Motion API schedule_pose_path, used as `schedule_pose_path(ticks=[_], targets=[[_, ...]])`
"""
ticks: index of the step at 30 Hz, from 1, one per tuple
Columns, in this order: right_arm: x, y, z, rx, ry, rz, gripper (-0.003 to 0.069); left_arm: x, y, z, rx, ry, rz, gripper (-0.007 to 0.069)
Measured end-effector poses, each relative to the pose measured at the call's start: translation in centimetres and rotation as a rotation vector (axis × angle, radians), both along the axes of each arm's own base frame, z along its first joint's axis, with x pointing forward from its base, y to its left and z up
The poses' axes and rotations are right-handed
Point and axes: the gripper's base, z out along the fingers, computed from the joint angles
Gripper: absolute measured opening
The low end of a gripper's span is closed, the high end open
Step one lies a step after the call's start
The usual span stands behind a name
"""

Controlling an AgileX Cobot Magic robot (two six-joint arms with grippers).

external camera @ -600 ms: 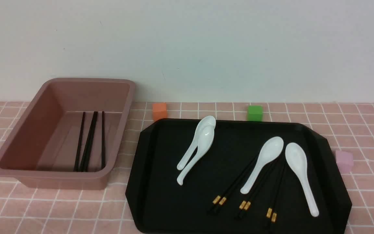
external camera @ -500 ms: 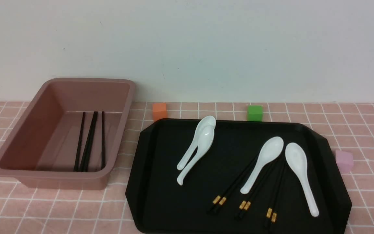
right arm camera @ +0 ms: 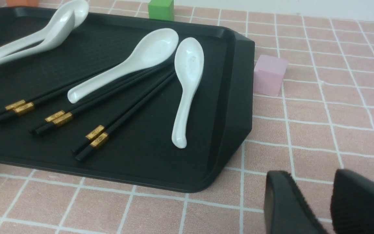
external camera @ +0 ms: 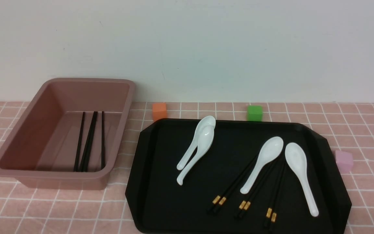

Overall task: On pink tablecloth take chopsticks from black tray and put them in box.
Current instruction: 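Move the gripper over the chopsticks on the black tray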

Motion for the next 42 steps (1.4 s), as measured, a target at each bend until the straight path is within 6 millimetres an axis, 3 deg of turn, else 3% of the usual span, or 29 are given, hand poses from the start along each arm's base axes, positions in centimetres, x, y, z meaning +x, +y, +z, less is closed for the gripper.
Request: schedule_pose_path(ticks=[11,15,17,20,24,28,32,34,37,42], targets=[[0.1,0.0,0.2,0.029,-0.036,-0.005,0.024,0.0,0.0,0.0,0.0,0.0,0.0,0.0097],[0.3,0.3,1.1,0.279,-0.124,-0.03,0.024,0.0,0.0,0.0,0.0,0.0,0.0,0.0103],[0.4,0.3,2.2,0.5,-0.221,-0.054,0.024,0.0,0.0,0.0,0.0,0.0,0.0,0.0103],[0.4,0.1,3.1,0.626,-0.298,-0.067,0.024,0.0,0.0,0.0,0.0,0.0,0.0,0.0109],[0.2,0.3,4.2,0.746,-0.258,-0.067,0.024,0.0,0.0,0.0,0.0,0.0,0.0,0.0111],[0.4,1.0,9.1,0.613,-0.043,-0.047,0.0195,0.0,0.0,0.0,0.0,0.0,0.0,0.0112],[3.3,1.4,13.0,0.285,0.383,-0.036,0.0085,0.0,0.0,0.0,0.0,0.0,0.0,0.0113],[4.3,1.4,13.3,0.224,0.482,-0.031,0.0062,0.0,0.0,0.0,0.0,0.0,0.0,0.0113],[7.9,1.7,13.1,0.113,0.749,-0.025,0.0008,0.0,0.0,0.0,0.0,0.0,0.0,0.0113],[13.6,2.9,10.2,0.115,1.001,-0.013,0.0001,0.0,0.0,0.0,0.0,0.0,0.0,0.0118]])
